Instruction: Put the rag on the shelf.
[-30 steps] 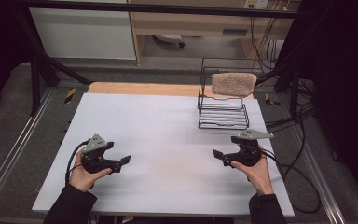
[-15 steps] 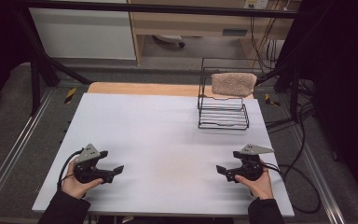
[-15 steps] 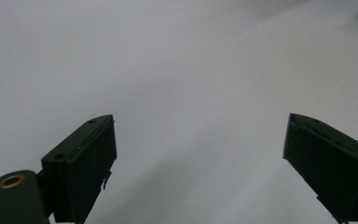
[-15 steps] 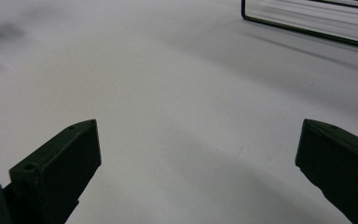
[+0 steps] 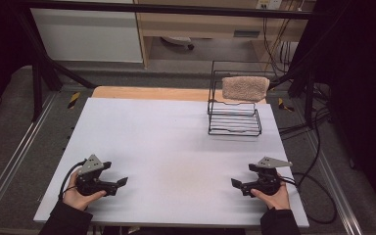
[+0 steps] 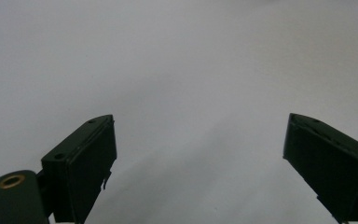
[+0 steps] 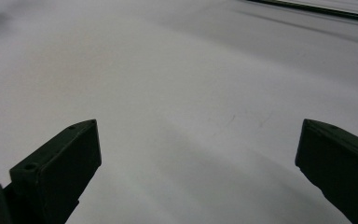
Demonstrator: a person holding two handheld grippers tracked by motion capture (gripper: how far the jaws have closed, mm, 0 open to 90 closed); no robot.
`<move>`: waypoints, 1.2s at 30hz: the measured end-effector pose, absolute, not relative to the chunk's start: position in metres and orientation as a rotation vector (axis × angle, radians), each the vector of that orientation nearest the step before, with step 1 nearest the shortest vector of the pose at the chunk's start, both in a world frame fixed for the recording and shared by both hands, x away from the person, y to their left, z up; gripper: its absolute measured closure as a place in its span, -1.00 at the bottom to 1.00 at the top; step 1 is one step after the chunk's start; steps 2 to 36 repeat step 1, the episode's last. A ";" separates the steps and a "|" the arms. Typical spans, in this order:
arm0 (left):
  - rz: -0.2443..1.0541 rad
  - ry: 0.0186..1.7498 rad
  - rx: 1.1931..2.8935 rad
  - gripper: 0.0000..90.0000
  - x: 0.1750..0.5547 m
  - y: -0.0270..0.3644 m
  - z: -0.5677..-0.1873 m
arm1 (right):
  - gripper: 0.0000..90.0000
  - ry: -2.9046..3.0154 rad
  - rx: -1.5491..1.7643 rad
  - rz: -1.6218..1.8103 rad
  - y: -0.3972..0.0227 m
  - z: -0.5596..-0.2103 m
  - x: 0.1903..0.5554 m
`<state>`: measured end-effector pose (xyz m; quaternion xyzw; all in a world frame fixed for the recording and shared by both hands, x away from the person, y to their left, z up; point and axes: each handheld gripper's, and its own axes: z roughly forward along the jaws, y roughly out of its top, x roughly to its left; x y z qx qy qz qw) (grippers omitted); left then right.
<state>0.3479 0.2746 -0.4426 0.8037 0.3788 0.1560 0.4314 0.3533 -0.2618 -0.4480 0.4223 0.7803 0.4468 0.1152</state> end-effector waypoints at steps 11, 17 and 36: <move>0.389 0.941 2.009 -0.79 0.348 0.274 -0.443 | -0.98 2.288 1.243 1.306 -0.261 -0.448 0.353; 0.389 0.941 2.009 -0.79 0.348 0.274 -0.443 | -0.98 2.288 1.243 1.306 -0.261 -0.448 0.353; 0.389 0.941 2.009 -0.79 0.348 0.274 -0.443 | -0.98 2.288 1.243 1.306 -0.261 -0.448 0.353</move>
